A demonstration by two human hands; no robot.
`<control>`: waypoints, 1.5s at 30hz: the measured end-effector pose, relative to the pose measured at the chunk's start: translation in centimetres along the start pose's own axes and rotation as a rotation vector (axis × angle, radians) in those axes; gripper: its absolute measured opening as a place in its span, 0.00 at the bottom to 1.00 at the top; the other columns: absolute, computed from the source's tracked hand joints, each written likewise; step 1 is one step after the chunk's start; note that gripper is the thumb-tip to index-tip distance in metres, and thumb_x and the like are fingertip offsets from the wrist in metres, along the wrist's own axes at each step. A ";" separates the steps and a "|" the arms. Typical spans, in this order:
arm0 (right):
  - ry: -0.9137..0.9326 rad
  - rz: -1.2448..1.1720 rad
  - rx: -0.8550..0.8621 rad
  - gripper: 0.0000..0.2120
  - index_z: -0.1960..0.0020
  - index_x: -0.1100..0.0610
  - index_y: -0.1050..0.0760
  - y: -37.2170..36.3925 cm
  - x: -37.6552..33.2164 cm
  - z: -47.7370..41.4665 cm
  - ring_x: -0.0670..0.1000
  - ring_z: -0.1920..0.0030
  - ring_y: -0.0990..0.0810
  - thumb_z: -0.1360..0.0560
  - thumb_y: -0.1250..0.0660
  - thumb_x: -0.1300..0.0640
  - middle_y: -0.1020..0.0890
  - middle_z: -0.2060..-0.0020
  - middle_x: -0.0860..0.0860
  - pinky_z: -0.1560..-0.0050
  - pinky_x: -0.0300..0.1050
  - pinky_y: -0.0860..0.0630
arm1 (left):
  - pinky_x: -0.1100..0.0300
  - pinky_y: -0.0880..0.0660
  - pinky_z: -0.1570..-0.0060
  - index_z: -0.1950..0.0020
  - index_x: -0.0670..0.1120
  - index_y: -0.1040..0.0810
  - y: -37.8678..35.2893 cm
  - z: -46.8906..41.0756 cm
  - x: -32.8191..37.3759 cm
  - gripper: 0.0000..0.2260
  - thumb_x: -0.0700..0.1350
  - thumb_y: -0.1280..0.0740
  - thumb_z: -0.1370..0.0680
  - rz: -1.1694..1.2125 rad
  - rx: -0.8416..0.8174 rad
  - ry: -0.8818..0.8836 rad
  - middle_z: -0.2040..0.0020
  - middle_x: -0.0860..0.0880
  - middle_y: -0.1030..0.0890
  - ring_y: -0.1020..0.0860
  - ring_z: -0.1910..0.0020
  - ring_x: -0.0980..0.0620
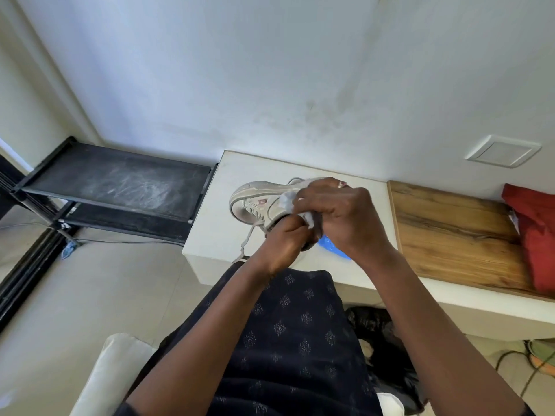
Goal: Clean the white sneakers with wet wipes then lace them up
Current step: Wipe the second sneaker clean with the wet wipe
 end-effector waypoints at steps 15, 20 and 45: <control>-0.229 0.173 -0.222 0.14 0.56 0.58 0.17 -2.6 1.4 -2.3 0.58 0.56 0.20 0.35 0.39 0.68 0.17 0.60 0.57 0.57 0.50 0.24 | 0.65 0.45 0.73 0.73 0.49 0.43 0.0 0.0 0.1 0.11 0.39 0.44 0.33 -0.371 -0.033 -0.151 0.77 0.56 0.41 0.42 0.75 0.58; -0.181 0.133 -0.182 0.13 0.60 0.58 0.18 -2.6 1.5 -2.0 0.57 0.58 0.21 0.32 0.42 0.60 0.17 0.61 0.55 0.58 0.49 0.22 | 0.62 0.46 0.71 0.71 0.48 0.45 0.3 -0.1 0.0 0.10 0.39 0.45 0.32 -0.472 -0.024 -0.235 0.73 0.53 0.42 0.43 0.72 0.56; -0.307 0.155 -0.301 0.16 0.63 0.57 0.18 -2.7 3.0 -5.9 0.55 0.60 0.21 0.35 0.41 0.73 0.18 0.64 0.56 0.57 0.46 0.24 | 0.61 0.50 0.67 0.70 0.50 0.48 0.5 1.0 0.8 0.15 0.40 0.44 0.29 -0.681 0.059 -0.356 0.73 0.54 0.44 0.44 0.69 0.52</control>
Point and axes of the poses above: each hand's wrist, its own z-axis away from the middle knuckle, its own y-axis out of the back of the hand, x = y × z, the point moved 3 cm from there along -z, towards the middle knuckle
